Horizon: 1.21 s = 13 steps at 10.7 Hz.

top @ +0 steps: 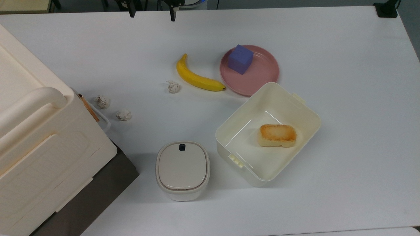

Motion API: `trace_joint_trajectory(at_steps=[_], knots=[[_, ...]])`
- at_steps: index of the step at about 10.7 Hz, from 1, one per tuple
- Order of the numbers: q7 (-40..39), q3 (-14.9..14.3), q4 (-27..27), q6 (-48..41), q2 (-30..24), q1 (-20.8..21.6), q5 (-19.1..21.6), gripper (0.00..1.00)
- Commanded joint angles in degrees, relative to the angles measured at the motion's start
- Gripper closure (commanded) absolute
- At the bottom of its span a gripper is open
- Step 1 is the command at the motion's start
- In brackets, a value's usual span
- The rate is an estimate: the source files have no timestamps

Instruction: Put the cube on the table

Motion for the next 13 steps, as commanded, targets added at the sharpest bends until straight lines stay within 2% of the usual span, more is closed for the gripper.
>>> trace_joint_trajectory(at_steps=[1, 6, 8, 10, 13], knots=[[0.40, -1.80, -0.57, 4.24, 0.41, 1.00, -0.35, 0.00], [0.24, -1.81, -0.40, 3.66, 0.59, 1.17, -0.88, 0.00], [0.32, -1.11, -0.49, 4.45, 1.81, 1.70, -6.82, 0.00], [0.41, -1.02, -0.75, 4.19, 2.34, 2.84, -7.04, 0.00], [-0.20, 2.22, -3.65, 3.49, 2.17, 3.46, -7.39, 0.00]])
